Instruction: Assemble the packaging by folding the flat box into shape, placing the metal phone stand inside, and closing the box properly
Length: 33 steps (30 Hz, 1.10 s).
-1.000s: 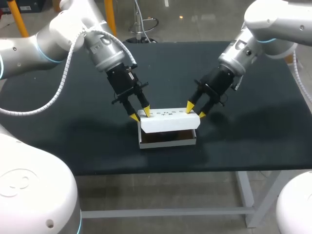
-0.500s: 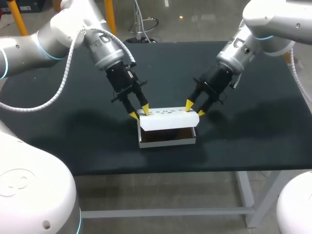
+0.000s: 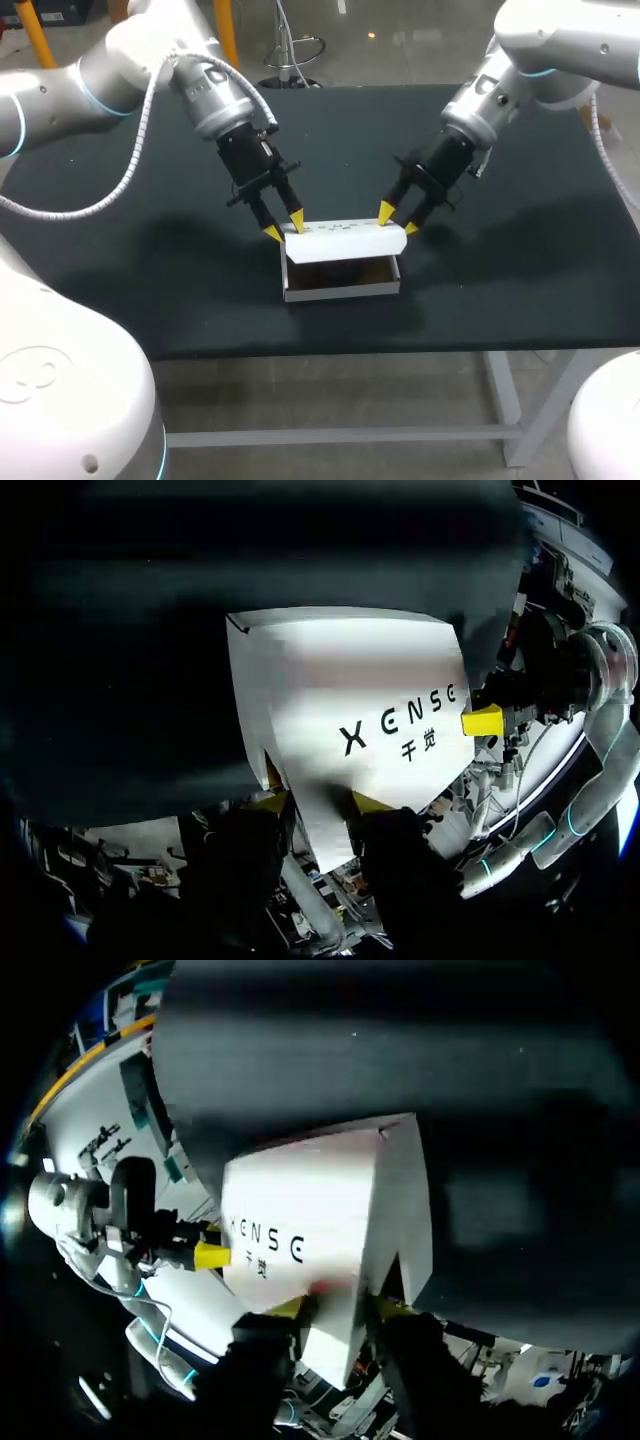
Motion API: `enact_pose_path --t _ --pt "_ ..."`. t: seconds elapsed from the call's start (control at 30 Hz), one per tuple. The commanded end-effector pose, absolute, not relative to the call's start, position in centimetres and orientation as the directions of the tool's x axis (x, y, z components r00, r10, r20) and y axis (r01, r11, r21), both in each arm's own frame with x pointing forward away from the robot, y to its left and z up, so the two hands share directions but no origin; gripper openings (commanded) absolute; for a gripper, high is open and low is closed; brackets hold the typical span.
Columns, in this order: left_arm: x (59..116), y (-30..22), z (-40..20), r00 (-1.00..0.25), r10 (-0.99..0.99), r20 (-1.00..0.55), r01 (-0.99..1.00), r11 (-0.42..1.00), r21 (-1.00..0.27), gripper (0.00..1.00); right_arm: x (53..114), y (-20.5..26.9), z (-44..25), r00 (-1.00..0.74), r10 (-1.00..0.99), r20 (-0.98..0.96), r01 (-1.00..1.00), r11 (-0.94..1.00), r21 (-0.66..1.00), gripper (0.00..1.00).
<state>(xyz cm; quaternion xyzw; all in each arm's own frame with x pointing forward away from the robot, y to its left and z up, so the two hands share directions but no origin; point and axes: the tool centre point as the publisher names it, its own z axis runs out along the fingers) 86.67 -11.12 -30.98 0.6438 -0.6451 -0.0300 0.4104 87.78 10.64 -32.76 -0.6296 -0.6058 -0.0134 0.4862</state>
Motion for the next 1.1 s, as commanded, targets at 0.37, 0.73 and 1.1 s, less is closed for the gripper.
enact_pose_path --t 0.37,0.73,1.1 --pt "87.65 -11.73 -30.86 0.183 -0.857 0.482 -0.787 0.166 0.594 0.35 88.72 11.58 -32.57 0.266 0.753 0.602 0.754 0.227 -0.616 0.4" --pt "88.04 -11.69 -30.71 0.207 -0.85 0.484 -0.777 0.158 0.609 0.36 88.89 11.69 -32.42 0.264 0.754 0.602 0.753 0.229 -0.617 0.4" --pt "88.23 -11.74 -30.67 0.25 -0.817 0.52 -0.783 0.146 0.605 0.33 89.04 11.85 -32.45 0.265 0.754 0.601 0.75 0.23 -0.62 0.4"
